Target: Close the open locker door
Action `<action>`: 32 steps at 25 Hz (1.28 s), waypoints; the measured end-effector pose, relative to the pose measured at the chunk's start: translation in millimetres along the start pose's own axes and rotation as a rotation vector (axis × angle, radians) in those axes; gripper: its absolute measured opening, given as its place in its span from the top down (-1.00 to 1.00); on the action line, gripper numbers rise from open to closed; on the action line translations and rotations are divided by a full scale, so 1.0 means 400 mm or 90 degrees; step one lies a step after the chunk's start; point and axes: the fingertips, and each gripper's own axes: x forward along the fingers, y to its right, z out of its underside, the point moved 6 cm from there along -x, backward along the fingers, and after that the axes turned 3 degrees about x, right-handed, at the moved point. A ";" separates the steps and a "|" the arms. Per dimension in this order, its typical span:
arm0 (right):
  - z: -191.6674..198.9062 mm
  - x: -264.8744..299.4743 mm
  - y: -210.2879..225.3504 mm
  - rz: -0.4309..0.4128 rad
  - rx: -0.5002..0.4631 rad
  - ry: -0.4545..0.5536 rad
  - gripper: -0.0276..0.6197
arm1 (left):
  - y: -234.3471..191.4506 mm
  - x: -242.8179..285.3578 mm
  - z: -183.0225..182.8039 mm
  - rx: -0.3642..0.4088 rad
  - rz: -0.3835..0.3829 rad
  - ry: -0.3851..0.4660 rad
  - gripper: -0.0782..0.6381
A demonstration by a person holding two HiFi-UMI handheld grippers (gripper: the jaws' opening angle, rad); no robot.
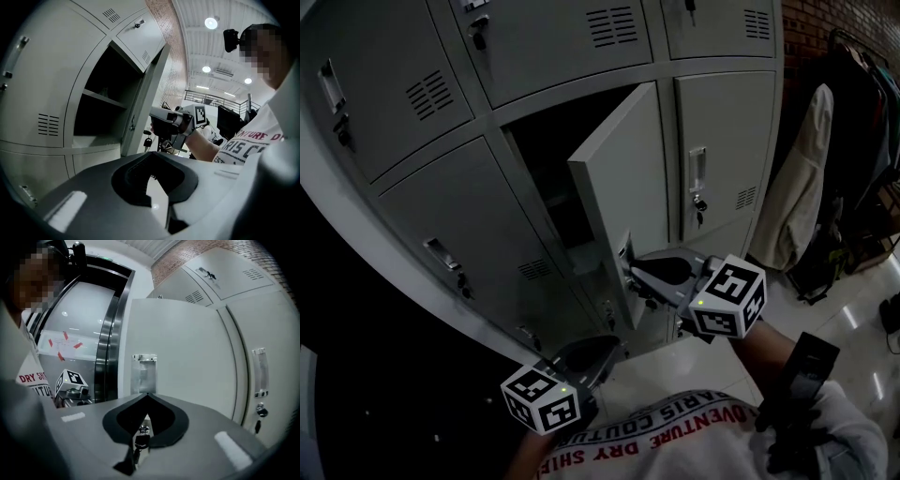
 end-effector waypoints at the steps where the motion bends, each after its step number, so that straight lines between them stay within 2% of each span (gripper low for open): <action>1: 0.000 0.024 0.003 -0.002 0.002 -0.002 0.95 | -0.018 -0.005 -0.004 -0.002 -0.001 0.002 0.77; 8: -0.006 0.174 0.033 0.010 0.013 -0.015 0.94 | -0.131 -0.046 -0.041 -0.002 0.003 0.023 0.77; 18: 0.007 0.317 0.137 0.051 0.031 -0.027 0.94 | -0.252 -0.064 -0.058 -0.015 0.000 0.035 0.77; 26: 0.006 0.373 0.176 0.068 0.031 -0.012 0.94 | -0.300 -0.070 -0.058 -0.017 -0.011 0.036 0.77; 32: 0.015 0.384 0.196 0.084 0.031 -0.003 0.94 | -0.301 -0.075 -0.043 -0.003 -0.041 0.025 0.77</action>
